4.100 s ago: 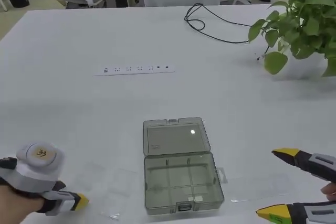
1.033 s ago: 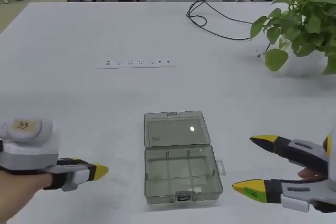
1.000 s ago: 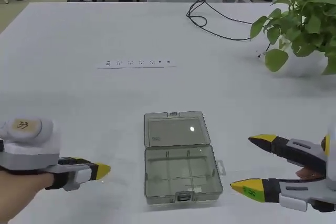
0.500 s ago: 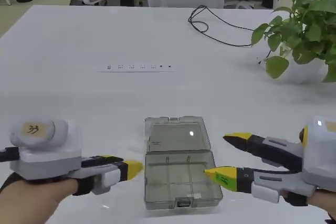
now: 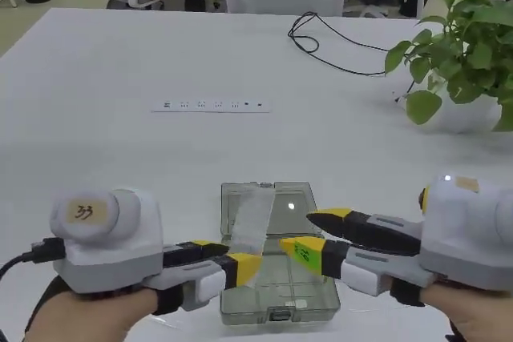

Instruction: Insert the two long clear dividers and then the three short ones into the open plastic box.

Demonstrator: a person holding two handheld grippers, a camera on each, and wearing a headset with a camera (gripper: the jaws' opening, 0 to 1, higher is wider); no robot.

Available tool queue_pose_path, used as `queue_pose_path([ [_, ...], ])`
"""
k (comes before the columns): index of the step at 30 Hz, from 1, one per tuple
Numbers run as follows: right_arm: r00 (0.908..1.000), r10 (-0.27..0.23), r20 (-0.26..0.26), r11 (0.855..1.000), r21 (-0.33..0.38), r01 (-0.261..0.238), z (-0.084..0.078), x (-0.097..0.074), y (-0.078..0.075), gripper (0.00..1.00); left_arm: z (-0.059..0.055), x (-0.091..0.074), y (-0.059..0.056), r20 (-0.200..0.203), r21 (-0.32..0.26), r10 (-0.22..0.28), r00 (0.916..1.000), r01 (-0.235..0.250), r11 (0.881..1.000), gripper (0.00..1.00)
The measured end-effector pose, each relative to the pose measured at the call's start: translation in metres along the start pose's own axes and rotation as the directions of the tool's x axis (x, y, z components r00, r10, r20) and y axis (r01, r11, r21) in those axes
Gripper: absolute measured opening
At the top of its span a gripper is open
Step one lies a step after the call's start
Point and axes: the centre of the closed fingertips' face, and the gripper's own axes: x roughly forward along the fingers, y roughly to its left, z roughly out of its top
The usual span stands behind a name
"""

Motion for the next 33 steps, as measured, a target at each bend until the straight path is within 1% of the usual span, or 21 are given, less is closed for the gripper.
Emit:
queue_pose_path([
  [4, 0.9999, -0.011, -0.006, 0.999, 0.036, 0.011, -0.003, 0.004, 0.003, 0.30, 0.002, 0.003, -0.005, 0.009, 0.010, -0.013, 0.9999, 0.013, 1.000, 0.30],
  [6, 0.9999, -0.012, -0.010, 0.998, 0.067, 0.012, -0.005, 0.006, 0.005, 0.28, 0.003, 0.004, -0.008, 0.010, 0.014, -0.021, 0.9997, 0.021, 1.000, 0.30],
  [12, 0.9995, -0.018, -0.024, 0.996, 0.085, 0.020, -0.011, 0.013, 0.008, 0.22, 0.003, 0.008, -0.015, -0.003, 0.055, -0.035, 0.9994, 0.035, 0.998, 0.30],
  [16, 0.9993, -0.028, -0.025, 0.992, 0.123, 0.031, -0.012, 0.015, 0.008, 0.17, 0.005, 0.008, -0.017, -0.002, 0.066, -0.038, 0.9993, 0.038, 0.997, 0.30],
  [23, 0.9987, -0.039, -0.031, 0.987, 0.154, 0.044, -0.014, 0.018, 0.008, 0.12, 0.004, 0.008, -0.019, -0.005, 0.069, -0.042, 0.9991, 0.042, 0.997, 0.30],
  [24, 0.9985, -0.042, -0.036, 0.986, 0.161, 0.047, -0.015, 0.019, 0.009, 0.09, 0.004, 0.008, -0.019, -0.006, 0.070, -0.042, 0.9991, 0.042, 0.997, 0.30],
  [26, 0.9978, -0.055, -0.036, 0.979, 0.195, 0.061, -0.015, 0.019, 0.009, 0.09, 0.003, 0.008, -0.018, -0.005, 0.072, -0.038, 0.9993, 0.038, 0.997, 0.30],
  [27, 0.9976, -0.059, -0.036, 0.972, 0.224, 0.066, -0.016, 0.019, 0.009, 0.08, 0.003, 0.009, -0.018, -0.005, 0.072, -0.040, 0.9992, 0.040, 0.997, 0.30],
  [29, 0.9976, -0.063, -0.031, 0.965, 0.253, 0.068, -0.015, 0.020, 0.010, 0.08, 0.003, 0.009, -0.020, 0.002, 0.072, -0.046, 0.9989, 0.046, 0.996, 0.31],
  [31, 0.9963, -0.076, -0.041, 0.969, 0.234, 0.083, -0.017, 0.020, 0.009, 0.07, 0.003, 0.010, -0.018, -0.003, 0.081, -0.038, 0.9993, 0.038, 0.996, 0.28],
  [33, 0.9960, -0.079, -0.041, 0.963, 0.256, 0.087, -0.017, 0.019, 0.008, 0.07, 0.001, 0.010, -0.020, -0.006, 0.080, -0.046, 0.9989, 0.047, 0.996, 0.29],
])
